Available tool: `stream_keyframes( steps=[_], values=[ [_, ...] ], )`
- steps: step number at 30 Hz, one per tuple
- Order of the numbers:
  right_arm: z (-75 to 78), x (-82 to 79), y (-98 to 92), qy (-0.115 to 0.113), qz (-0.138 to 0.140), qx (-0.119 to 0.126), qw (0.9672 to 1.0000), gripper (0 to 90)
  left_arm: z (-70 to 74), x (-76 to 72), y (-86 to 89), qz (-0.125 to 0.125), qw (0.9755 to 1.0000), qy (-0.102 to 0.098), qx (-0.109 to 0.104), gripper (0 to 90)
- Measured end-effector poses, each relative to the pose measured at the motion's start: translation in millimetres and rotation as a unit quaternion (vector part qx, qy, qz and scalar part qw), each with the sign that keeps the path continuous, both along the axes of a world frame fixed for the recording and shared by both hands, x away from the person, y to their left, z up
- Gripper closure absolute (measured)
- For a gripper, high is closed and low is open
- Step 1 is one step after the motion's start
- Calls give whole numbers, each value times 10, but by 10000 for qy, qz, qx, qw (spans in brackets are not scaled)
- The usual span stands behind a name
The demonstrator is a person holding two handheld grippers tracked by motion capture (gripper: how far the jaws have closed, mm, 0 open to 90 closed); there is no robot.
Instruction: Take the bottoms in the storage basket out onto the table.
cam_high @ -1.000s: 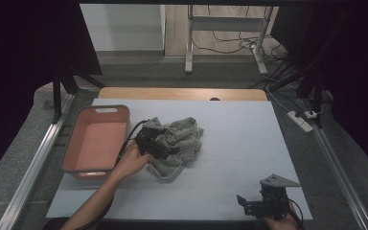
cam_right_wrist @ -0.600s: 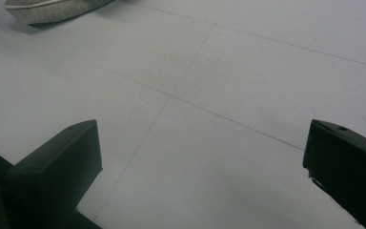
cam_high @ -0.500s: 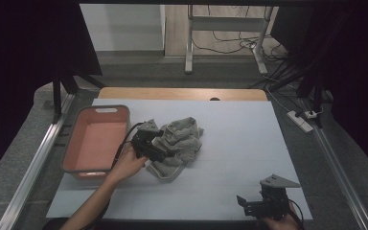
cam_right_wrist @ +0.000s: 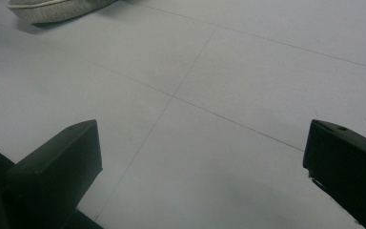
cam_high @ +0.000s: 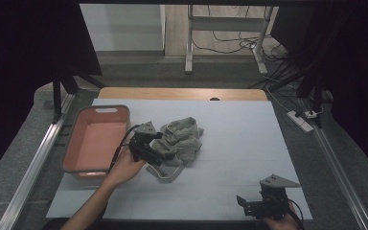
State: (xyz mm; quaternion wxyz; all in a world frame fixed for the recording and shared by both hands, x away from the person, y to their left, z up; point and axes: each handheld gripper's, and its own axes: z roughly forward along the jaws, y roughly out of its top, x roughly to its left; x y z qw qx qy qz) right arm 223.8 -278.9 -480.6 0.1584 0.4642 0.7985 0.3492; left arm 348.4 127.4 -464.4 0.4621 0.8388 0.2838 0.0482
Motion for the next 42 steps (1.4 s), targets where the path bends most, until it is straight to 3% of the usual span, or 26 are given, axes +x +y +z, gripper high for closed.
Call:
stream_keyframes(
  steps=[10, 42],
  values=[
    [-4, 0, 4, 6, 1, -31, 10000, 0, 22, -113, -13, 31, 9997, -121, 187, 0],
    [-4, 2, 4, 26, -20, -22, 10000, 0, 71, -322, 203, 34, 9998, -110, 170, 0]
  ],
)
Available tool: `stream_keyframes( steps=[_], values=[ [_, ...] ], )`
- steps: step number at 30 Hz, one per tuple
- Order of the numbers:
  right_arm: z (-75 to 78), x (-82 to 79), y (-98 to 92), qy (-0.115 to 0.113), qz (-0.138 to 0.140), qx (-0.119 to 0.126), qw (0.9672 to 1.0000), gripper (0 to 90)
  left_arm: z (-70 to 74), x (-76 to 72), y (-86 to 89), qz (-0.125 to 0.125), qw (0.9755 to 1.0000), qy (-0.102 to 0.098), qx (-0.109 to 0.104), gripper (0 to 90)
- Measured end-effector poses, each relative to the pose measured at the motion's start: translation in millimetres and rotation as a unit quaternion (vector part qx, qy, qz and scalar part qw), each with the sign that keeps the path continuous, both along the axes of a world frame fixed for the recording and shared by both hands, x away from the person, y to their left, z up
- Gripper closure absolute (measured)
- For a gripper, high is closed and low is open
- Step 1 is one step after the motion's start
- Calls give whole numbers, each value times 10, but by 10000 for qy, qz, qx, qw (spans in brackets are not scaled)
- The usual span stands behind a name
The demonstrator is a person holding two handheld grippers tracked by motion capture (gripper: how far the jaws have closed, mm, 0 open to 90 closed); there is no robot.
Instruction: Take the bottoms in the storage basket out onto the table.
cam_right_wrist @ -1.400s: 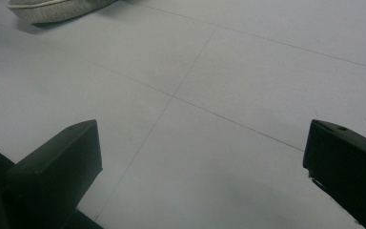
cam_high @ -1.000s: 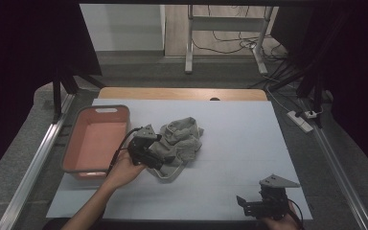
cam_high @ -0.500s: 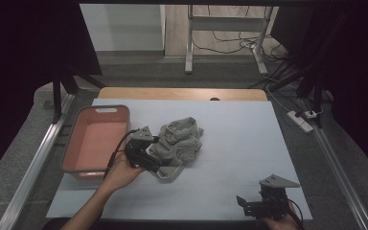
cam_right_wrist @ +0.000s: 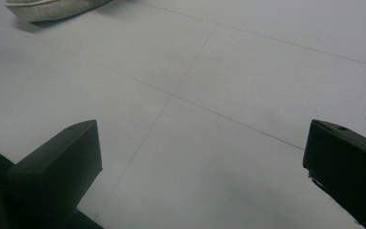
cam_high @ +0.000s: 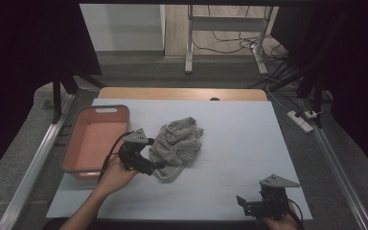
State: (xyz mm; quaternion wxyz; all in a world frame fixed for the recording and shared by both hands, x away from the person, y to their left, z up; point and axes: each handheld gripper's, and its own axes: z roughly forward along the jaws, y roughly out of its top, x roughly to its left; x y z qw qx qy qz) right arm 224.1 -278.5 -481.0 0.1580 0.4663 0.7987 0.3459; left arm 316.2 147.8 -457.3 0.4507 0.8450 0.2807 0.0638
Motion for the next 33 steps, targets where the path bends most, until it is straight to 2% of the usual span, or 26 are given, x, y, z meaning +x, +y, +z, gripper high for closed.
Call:
stream_keyframes(
  steps=[10, 27, 33],
  values=[
    [0, 2, -2, 4, 3, -3, 10000, 0, 52, -97, 55, -10, 10000, -34, 15, 0],
    [2, 1, -2, 3, 9, -6, 10000, 0, 69, -262, 214, 194, 9998, -90, -33, 0],
    [3, 0, 0, -9, 15, -6, 10000, 0, 52, -319, 289, 260, 9996, -49, -123, 0]
  ],
)
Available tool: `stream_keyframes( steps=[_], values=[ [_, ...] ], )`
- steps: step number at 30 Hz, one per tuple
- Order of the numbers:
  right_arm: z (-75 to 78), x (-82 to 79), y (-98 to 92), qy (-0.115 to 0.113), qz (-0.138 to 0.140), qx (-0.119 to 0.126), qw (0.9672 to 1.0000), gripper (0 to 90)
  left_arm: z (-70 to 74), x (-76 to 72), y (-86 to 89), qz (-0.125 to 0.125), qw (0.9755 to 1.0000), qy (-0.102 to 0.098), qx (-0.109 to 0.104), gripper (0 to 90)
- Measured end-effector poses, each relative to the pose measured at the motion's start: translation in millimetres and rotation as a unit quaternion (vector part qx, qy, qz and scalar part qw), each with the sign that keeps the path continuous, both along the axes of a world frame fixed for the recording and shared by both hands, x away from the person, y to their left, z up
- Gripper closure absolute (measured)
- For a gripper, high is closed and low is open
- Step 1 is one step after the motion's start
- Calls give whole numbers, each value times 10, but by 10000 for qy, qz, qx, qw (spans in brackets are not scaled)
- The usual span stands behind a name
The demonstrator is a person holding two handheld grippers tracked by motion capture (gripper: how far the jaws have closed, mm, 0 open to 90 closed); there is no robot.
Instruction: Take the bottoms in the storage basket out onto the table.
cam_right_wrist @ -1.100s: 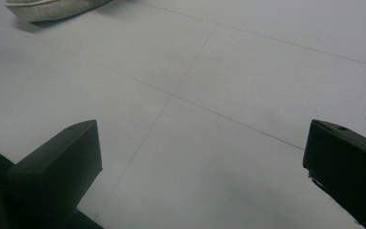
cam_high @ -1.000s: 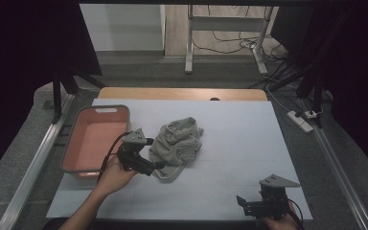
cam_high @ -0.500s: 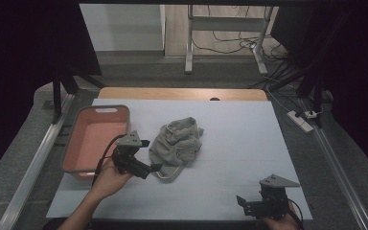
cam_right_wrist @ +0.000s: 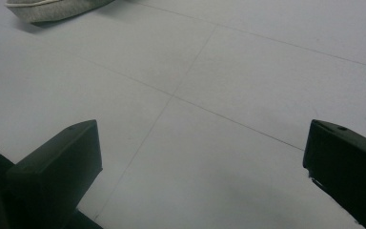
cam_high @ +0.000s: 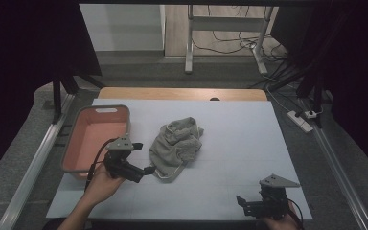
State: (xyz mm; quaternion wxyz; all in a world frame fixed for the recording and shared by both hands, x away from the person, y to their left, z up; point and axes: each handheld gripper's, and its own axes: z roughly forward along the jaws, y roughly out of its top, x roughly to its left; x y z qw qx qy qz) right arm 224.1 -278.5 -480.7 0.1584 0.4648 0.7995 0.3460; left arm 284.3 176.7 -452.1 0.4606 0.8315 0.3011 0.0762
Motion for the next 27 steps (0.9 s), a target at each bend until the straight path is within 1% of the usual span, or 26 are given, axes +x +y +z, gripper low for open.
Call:
stream_keyframes(
  steps=[5, 8, 12, 19, 21, 27],
  values=[
    [-1, 0, 3, -11, 2, -4, 10000, 0, 4, -55, 58, 50, 10000, -8, -36, 0],
    [-2, 1, 5, -15, 6, -11, 10000, 0, 5, -81, 94, 72, 9999, 20, -106, 0],
    [-2, 4, 6, -9, 7, -14, 10000, 0, 5, -118, 145, 127, 9999, 17, -99, 0],
    [-2, 4, 10, -9, 8, -27, 10000, 0, 0, -181, 220, 212, 9997, 35, -153, 0],
    [-1, 4, 9, -9, 9, -23, 10000, 0, -2, -200, 241, 229, 9996, 31, -133, 0],
    [-2, 5, 11, -10, 19, -29, 10000, 0, 5, -248, 297, 295, 9994, 28, -182, 0]
  ],
)
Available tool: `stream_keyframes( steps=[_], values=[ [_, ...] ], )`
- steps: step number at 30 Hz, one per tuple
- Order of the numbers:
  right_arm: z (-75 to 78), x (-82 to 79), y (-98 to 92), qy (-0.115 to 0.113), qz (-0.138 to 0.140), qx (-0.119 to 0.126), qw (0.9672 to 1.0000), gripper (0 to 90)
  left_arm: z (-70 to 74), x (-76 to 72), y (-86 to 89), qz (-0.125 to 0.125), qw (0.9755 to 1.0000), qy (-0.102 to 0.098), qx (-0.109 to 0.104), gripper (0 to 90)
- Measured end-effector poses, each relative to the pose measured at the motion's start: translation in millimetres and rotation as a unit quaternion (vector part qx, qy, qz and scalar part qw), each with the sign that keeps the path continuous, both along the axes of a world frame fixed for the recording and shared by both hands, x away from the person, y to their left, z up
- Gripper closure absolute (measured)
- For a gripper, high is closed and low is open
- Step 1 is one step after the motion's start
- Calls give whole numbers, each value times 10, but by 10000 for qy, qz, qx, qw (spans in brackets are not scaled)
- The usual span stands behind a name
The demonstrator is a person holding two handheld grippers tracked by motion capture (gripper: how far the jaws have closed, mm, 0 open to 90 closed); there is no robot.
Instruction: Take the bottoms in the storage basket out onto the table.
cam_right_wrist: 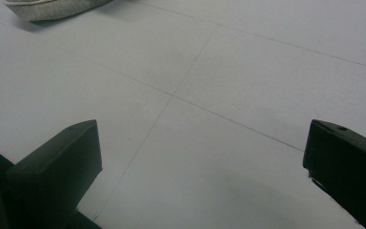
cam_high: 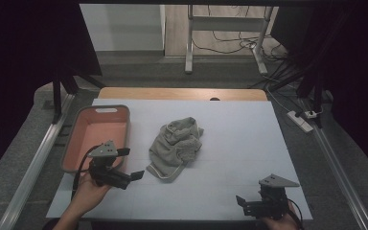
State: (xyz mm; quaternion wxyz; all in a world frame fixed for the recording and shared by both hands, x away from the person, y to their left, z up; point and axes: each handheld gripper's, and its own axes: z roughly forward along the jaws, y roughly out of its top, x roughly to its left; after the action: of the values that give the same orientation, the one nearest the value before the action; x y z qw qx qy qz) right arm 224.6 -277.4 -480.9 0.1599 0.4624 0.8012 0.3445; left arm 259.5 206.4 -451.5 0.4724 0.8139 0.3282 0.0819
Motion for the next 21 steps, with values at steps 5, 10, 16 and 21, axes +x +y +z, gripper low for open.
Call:
stream_keyframes(
  steps=[5, 10, 16, 21],
  values=[
    [0, 0, 0, 0, -2, -1, 10000, 0, 12, -32, 49, 54, 10000, -31, 1, 0],
    [1, -2, 0, -13, -13, -10, 10000, 0, 6, -75, 107, 138, 9999, -39, 16, 0],
    [2, -3, 1, -10, -10, -25, 10000, 0, 3, -133, 169, 222, 9997, -49, 19, 0],
    [1, -3, 3, -8, -9, -22, 10000, 0, 4, -175, 220, 306, 9995, -50, -16, 0]
  ],
)
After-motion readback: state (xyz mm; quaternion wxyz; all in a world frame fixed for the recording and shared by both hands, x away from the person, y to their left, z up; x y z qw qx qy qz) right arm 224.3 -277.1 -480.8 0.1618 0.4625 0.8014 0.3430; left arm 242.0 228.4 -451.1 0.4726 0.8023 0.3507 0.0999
